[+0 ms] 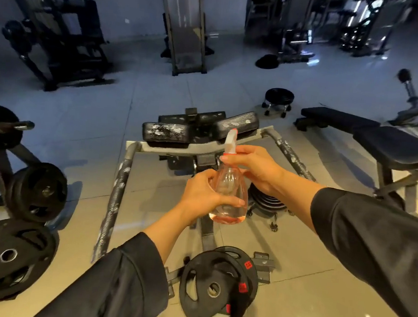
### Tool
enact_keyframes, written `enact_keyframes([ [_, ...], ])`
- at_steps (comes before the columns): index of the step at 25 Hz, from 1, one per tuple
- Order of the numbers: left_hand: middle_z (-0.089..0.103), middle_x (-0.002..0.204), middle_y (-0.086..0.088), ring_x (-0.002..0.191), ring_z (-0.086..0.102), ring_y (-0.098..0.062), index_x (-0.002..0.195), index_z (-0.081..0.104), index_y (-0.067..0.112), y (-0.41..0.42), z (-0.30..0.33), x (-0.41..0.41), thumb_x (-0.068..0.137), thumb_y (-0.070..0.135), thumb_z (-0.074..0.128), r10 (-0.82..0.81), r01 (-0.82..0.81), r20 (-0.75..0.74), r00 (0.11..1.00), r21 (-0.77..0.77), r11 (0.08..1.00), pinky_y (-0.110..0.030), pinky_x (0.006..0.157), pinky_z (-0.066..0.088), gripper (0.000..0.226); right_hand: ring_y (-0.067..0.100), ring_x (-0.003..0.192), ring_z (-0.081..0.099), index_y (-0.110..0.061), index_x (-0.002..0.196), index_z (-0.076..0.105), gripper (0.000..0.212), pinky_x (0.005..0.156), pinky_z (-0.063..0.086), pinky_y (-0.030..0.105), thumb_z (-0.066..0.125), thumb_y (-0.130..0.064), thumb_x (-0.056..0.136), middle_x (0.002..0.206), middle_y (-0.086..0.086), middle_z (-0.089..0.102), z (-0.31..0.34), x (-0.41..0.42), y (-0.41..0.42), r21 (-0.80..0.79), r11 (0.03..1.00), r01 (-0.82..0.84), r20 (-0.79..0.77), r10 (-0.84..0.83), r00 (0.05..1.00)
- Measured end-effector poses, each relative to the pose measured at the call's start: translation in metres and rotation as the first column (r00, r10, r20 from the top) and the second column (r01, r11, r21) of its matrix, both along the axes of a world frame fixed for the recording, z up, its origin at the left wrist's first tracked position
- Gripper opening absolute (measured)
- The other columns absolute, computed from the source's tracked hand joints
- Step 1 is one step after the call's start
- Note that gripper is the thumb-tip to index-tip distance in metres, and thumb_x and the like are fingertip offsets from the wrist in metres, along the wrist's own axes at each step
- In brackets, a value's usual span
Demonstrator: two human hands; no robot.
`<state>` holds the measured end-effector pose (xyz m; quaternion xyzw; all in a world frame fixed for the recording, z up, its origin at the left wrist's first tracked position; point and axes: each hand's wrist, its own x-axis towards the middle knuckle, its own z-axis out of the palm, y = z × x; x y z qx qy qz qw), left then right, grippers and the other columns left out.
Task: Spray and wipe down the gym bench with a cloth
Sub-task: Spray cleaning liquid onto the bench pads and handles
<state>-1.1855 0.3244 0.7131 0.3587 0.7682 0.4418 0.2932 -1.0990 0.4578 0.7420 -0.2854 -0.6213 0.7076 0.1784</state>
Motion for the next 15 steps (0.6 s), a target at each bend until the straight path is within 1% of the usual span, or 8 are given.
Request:
enact_keyframes([
  [3,0.068,0.099,0.008,0.094,0.064,-0.012,0.106,0.063,0.024,0.027,-0.005,0.018,0.045,0.044,0.093,-0.05,0.049,-0.045,0.998,-0.037,0.998,-0.041,0.087,0.055,0.071,0.015,0.084,0.067,-0.002,0.109,0.068,0.033,0.07,0.053,0.027,0.076,-0.012,0.079,0.089,0.006,0.07,-0.006,0.024,0.028,0.01,1.0,0.007,0.04,-0.007,0.999],
  [5,0.068,0.097,0.008,0.093,0.064,-0.011,0.104,0.063,0.024,0.039,-0.011,0.026,0.042,0.048,0.092,-0.052,0.05,-0.042,0.998,-0.055,0.997,-0.041,0.086,0.055,0.072,0.02,0.087,0.067,-0.002,0.105,0.07,0.032,0.078,0.053,0.033,0.078,-0.015,0.077,0.091,0.009,0.07,-0.012,0.03,0.044,0.031,0.999,-0.01,0.084,0.007,0.996],
  [6,0.068,0.095,0.008,0.091,0.065,-0.012,0.101,0.063,0.025,0.043,-0.014,0.029,0.038,0.053,0.09,-0.038,0.036,-0.035,0.999,-0.061,0.998,-0.042,0.086,0.055,0.075,0.022,0.085,0.066,0.002,0.104,0.069,0.034,0.079,0.054,0.033,0.079,-0.015,0.076,0.091,0.013,0.068,-0.016,0.03,0.05,0.033,0.999,-0.022,0.096,0.019,0.995],
  [8,0.069,0.091,0.009,0.089,0.066,-0.012,0.098,0.063,0.025,0.046,-0.02,0.032,0.029,0.06,0.085,0.004,-0.006,-0.02,1.0,-0.068,0.998,-0.042,0.084,0.056,0.08,0.027,0.083,0.064,0.015,0.107,0.062,0.048,0.081,0.056,0.033,0.08,-0.015,0.074,0.092,0.024,0.063,-0.023,0.027,0.057,0.031,0.998,-0.057,0.109,0.053,0.993],
  [9,0.069,0.092,0.009,0.089,0.066,-0.012,0.098,0.063,0.025,0.045,-0.022,0.032,0.028,0.061,0.084,0.023,-0.024,-0.017,1.0,-0.073,0.997,-0.042,0.084,0.056,0.082,0.027,0.083,0.063,0.017,0.108,0.061,0.051,0.085,0.055,0.035,0.08,-0.016,0.074,0.094,0.028,0.063,-0.026,0.024,0.058,0.044,0.996,-0.075,0.119,0.07,0.99],
  [11,0.068,0.094,0.008,0.09,0.065,-0.011,0.101,0.061,0.023,0.043,-0.027,0.032,0.032,0.056,0.088,0.057,-0.058,-0.018,0.998,-0.087,0.995,-0.041,0.085,0.056,0.081,0.027,0.083,0.065,0.013,0.106,0.064,0.045,0.089,0.053,0.038,0.08,-0.015,0.074,0.1,0.031,0.066,-0.03,0.016,0.057,0.076,0.992,-0.105,0.138,0.094,0.986],
  [13,0.067,0.093,0.008,0.089,0.064,-0.011,0.101,0.059,0.022,0.041,-0.032,0.032,0.042,0.043,0.094,0.103,-0.105,-0.023,0.994,-0.088,0.991,-0.041,0.085,0.055,0.071,0.027,0.081,0.061,0.014,0.107,0.063,0.043,0.084,0.052,0.036,0.078,-0.012,0.076,0.097,0.033,0.064,-0.036,0.008,0.054,0.062,0.989,-0.138,0.137,0.129,0.982],
  [15,0.066,0.092,0.008,0.087,0.063,-0.009,0.099,0.057,0.022,0.04,-0.034,0.031,0.045,0.037,0.094,0.144,-0.146,-0.034,0.989,-0.087,0.985,-0.039,0.084,0.055,0.067,0.027,0.082,0.058,0.013,0.11,0.062,0.041,0.08,0.051,0.033,0.076,-0.01,0.079,0.091,0.026,0.06,-0.039,0.002,0.051,0.025,0.983,-0.182,0.118,0.178,0.977],
])
